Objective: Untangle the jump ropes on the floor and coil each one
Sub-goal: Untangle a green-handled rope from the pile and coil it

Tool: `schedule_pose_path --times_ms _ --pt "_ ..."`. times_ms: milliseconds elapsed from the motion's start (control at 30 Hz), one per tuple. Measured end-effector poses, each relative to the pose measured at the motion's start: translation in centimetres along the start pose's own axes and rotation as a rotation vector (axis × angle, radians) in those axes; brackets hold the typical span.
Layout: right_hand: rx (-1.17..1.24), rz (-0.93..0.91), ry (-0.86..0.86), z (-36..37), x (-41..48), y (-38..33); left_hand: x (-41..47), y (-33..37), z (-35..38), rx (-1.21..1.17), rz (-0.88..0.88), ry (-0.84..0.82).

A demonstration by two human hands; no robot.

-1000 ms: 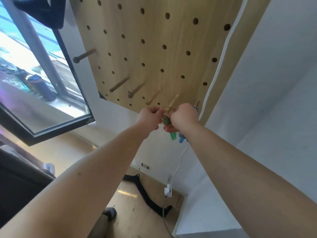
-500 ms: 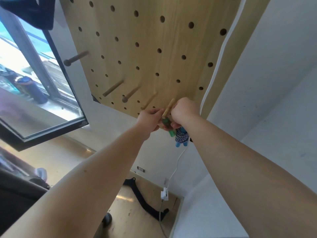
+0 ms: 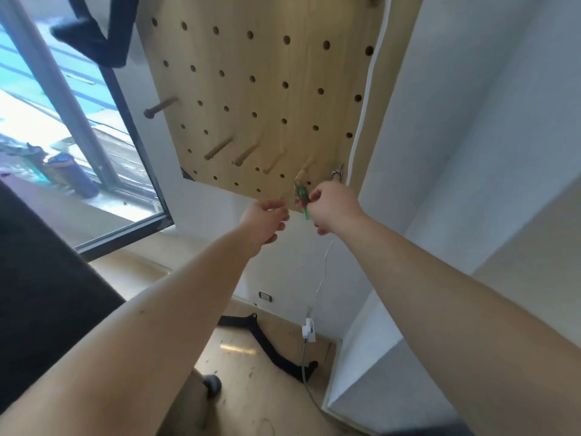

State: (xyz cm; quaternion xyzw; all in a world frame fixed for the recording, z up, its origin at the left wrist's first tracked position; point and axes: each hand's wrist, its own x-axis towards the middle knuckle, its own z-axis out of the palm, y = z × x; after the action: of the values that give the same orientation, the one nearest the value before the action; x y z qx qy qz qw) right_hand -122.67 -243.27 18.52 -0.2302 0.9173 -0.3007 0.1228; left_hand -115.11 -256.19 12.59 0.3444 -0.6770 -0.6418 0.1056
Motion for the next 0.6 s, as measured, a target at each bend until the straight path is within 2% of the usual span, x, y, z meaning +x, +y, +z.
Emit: schedule_pose_path --times_ms 300,467,600 --pt "-0.014 0.037 -0.022 0.8 -17.5 5.2 -15.4 -4.9 -0.1 0.316 0.102 -0.137" --pt "-0.027 0.074 -0.077 0.7 -25.2 9.1 -22.1 -8.1 1.5 0.556 0.199 -0.275" --pt "-0.07 0.059 -0.098 0.4 -30.7 12.0 -27.1 -10.2 3.1 0.662 0.22 -0.341"
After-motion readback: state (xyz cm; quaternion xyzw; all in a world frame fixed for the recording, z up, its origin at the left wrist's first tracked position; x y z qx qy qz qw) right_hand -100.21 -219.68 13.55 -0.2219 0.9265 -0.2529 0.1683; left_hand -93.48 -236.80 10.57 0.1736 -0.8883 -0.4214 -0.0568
